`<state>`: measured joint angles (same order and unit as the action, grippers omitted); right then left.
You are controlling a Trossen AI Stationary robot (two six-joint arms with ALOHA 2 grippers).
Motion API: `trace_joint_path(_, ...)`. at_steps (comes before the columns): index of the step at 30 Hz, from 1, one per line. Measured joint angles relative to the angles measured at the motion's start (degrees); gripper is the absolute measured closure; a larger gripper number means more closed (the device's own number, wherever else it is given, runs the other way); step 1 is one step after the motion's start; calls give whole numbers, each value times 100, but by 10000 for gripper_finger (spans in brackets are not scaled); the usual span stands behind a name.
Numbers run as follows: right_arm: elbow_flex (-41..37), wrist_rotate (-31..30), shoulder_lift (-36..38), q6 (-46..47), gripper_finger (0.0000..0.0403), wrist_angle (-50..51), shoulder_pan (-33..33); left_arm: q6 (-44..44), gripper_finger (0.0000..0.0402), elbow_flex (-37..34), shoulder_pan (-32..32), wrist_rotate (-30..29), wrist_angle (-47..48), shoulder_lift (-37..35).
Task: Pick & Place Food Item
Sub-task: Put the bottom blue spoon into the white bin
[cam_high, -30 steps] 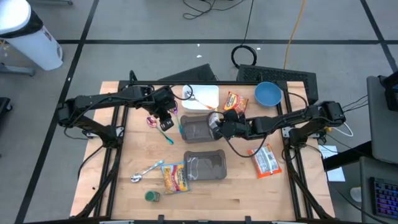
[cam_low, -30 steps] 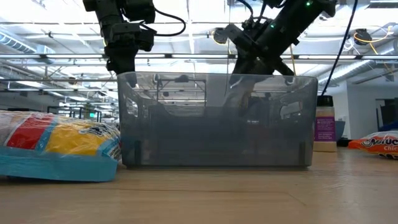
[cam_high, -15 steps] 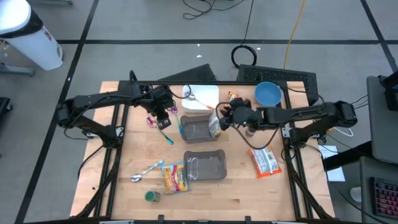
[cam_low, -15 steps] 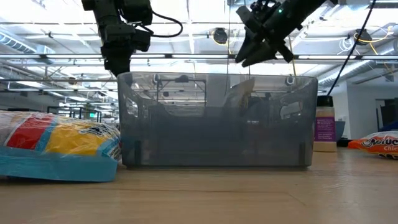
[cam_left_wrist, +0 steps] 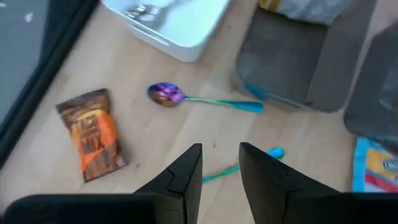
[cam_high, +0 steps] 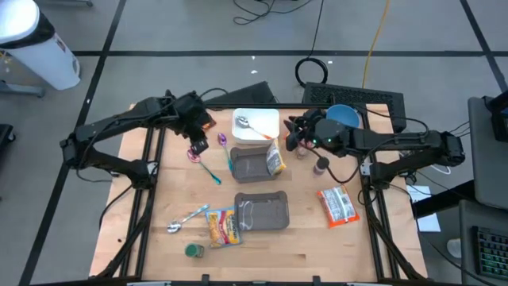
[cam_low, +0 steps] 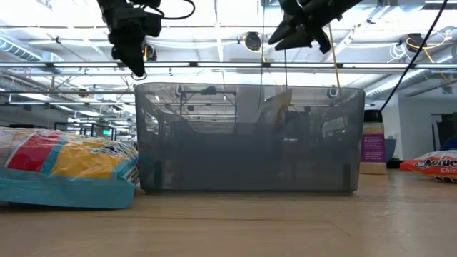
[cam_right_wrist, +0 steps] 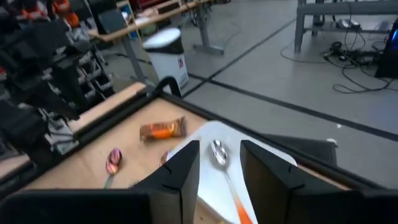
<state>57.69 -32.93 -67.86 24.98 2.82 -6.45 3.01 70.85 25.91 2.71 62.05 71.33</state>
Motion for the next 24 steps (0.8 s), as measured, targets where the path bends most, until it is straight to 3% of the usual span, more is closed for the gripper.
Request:
trace_joint_path(8,0,35,18,-32,291,-279,-233,912,289,0,117,-26,570,-171)
trace_joint_path(11,0,497,42,-86,293,-347,-384,1301,289,0,121,-54,734,-148)
trace_joint_path(13,0,1136,38,-122,293,-416,-537,1632,289,-2,118,-174,897,-73)
trace_joint_path(18,0,3380,121,-187,295,-724,-1070,2149,289,-358,286,-434,946,-11)
trace_joint_path(21,0,4457,148,-117,297,-778,-1363,2388,289,-860,520,33,656,-9)
trace_joint_path(24,0,5078,169,-24,297,-779,-1574,2719,289,-1491,682,424,426,-4)
